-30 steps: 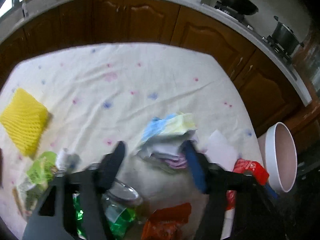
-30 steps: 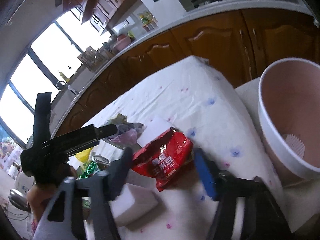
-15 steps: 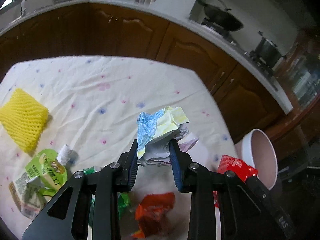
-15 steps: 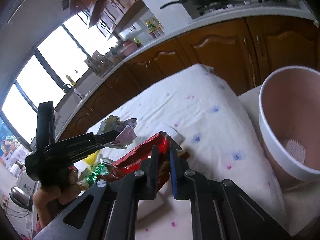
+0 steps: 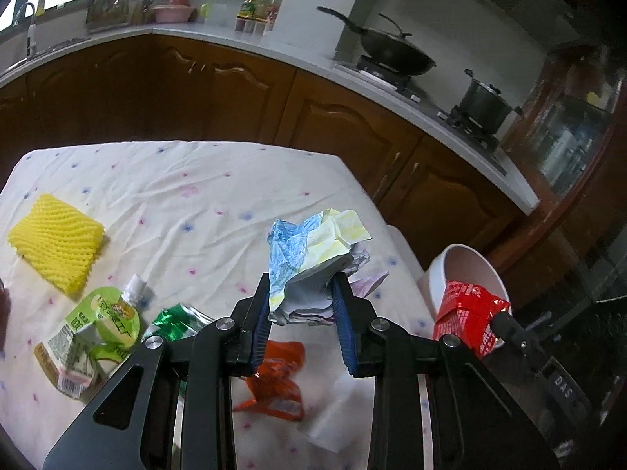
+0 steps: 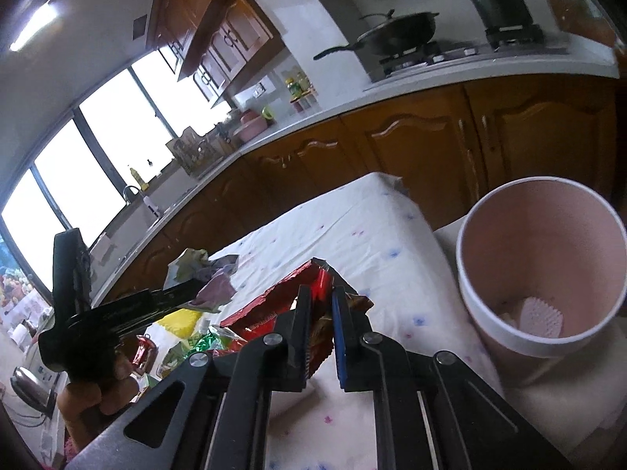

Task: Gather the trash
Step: 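Carry the wrapper and red snack bag over the pink bin with both tools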

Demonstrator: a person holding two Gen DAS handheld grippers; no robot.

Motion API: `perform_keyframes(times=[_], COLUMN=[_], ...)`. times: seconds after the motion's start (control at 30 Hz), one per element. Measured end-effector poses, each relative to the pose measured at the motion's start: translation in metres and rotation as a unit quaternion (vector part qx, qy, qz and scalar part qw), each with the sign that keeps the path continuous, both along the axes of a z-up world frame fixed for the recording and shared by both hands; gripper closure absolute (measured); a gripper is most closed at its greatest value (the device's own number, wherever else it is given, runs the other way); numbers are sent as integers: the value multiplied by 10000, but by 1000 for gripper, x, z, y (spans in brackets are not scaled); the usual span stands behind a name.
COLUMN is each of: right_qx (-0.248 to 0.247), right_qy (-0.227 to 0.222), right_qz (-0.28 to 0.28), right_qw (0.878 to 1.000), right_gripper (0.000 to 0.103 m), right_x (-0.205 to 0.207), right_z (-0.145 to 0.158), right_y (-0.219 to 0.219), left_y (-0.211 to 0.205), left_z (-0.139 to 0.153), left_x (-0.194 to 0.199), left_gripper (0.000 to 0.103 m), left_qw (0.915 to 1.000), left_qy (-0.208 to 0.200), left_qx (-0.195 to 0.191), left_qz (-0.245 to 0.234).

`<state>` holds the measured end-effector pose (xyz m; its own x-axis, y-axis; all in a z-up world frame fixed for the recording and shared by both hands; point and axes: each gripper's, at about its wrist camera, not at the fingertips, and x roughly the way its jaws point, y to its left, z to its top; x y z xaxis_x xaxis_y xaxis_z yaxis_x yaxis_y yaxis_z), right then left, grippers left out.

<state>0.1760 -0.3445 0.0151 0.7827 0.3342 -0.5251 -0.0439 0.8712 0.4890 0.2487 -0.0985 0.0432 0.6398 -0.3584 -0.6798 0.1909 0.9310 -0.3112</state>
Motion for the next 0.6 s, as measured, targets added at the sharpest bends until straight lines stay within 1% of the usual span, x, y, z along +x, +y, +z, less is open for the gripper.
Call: perform_keyframes(times=[0.23,0.6], right_qx=[-43,-67], right_qy=[-94,-208], right_qz=[-231,-592], right_qw=[9997,9980], right_gripper=[93,93], right_x=[-20,-46], right_z=[6,16], right_y=[-18,-49], left_y=[-21,-56], left_z=[9,17], left_x=[-20,-37], left_gripper=[76,75], left_qw=[9994,9970], left_qy=[-96,-184], left_qx=[-71,-28], left_qz=[-324,-751])
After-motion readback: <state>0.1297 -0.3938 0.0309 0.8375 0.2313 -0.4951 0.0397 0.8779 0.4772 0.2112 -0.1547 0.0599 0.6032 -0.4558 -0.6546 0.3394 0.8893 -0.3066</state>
